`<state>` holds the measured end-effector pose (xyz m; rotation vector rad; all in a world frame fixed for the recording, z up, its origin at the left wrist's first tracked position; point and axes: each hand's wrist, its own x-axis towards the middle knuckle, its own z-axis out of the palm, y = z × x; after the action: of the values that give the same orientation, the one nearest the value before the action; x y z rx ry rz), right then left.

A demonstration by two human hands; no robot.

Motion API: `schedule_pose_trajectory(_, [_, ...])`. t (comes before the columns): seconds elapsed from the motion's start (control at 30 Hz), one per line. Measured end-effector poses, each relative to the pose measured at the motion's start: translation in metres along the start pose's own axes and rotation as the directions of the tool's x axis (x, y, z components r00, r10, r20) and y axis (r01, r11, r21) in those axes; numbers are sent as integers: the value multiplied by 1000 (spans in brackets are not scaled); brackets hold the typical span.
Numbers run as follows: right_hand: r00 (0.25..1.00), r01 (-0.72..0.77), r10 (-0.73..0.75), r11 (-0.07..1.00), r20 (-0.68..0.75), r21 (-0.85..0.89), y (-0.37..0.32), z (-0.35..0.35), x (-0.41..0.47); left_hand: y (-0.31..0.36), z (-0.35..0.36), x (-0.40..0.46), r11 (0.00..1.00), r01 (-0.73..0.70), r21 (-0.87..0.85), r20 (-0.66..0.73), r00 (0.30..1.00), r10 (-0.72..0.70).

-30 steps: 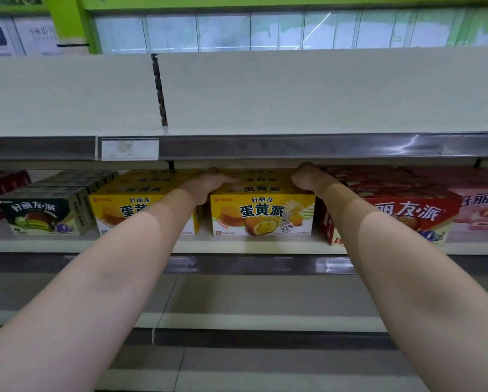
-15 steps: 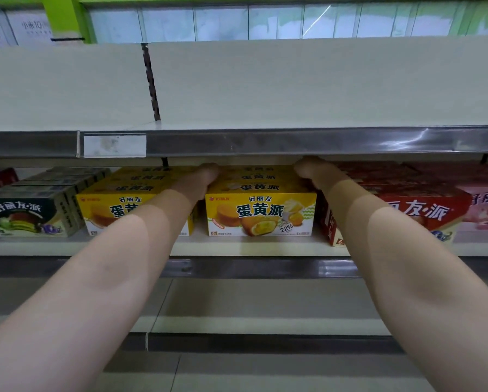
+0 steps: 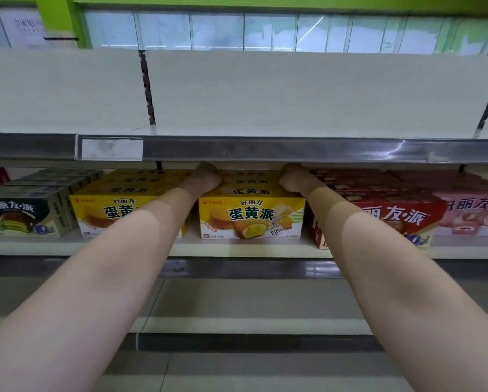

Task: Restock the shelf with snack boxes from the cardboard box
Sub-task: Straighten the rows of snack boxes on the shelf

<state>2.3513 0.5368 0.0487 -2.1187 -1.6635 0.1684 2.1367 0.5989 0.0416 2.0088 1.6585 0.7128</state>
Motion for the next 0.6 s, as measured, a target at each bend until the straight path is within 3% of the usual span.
schedule_pose_trajectory(0.13, [998, 63, -63, 998, -8, -11, -8, -5, -20, 4, 3, -15, 957, -185, 225, -46, 979, 200])
schedule_pose_trajectory(0.2, [997, 76, -75, 997, -30, 2, -7, -7, -31, 10, 4, -24, 932, -278, 232, -33, 955, 293])
schedule_pose_trajectory(0.43, [992, 42, -38, 999, -116, 33, 11, -26, -79, 63, 25, -59, 861, -500, 94, 112, 865, 490])
schedule_pose_trajectory(0.6, [973, -45, 43, 999, -225, -2, 53, -43, -118, 96, 56, -87, 812, -573, -111, 95, 807, 583])
